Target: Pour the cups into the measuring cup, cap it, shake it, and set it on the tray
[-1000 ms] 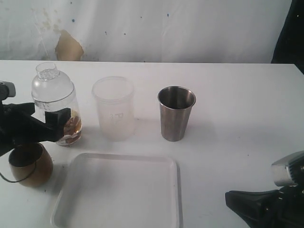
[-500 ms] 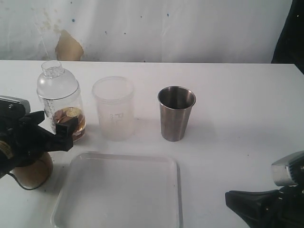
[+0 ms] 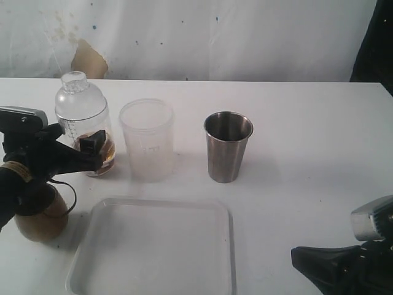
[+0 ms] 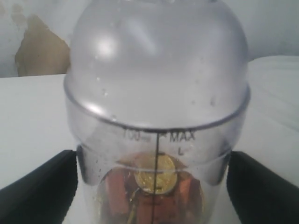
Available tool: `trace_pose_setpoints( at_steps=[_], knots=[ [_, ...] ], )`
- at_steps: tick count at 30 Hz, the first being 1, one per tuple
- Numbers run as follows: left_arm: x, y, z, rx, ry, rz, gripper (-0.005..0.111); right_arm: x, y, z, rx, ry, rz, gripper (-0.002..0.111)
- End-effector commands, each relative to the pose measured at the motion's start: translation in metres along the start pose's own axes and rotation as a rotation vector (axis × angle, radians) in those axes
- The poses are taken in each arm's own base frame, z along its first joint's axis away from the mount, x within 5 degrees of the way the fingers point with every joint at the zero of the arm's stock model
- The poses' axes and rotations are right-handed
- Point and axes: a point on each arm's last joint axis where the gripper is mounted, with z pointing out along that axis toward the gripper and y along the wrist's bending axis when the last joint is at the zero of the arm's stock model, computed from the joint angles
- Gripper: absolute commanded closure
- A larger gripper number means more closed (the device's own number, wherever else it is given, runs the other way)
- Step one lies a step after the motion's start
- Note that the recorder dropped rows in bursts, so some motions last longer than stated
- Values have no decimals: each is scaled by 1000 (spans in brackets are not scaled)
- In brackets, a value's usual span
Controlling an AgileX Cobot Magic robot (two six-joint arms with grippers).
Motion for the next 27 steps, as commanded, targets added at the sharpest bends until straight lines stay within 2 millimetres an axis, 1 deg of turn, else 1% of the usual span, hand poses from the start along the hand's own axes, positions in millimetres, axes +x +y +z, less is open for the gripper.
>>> trace_pose_setpoints(
  at_steps=[1, 4, 8, 11, 18, 25, 27],
  knots=[
    [-5, 4, 7, -51, -13, -25, 26, 0, -1, -1, 2, -14, 1, 108],
    [-7, 4, 11, -53, -5, -26, 24, 0, -1, -1, 2, -14, 1, 108],
    [-11, 4, 19, -52, 22, -30, 10, 0, -1, -1, 2, -14, 1, 108],
    [-10, 4, 24, -55, 64, -38, 5, 0, -1, -1, 2, -14, 1, 108],
    [-14, 4, 28, -53, 5, -57, 4, 0, -1, -1, 2, -14, -1, 108],
    [-3, 5, 40, -52, -16, -88, 4, 0, -1, -1, 2, -14, -1, 108],
    [-3, 6, 43, -50, -37, -87, 4, 0, -1, -1, 2, -14, -1, 108]
  ],
)
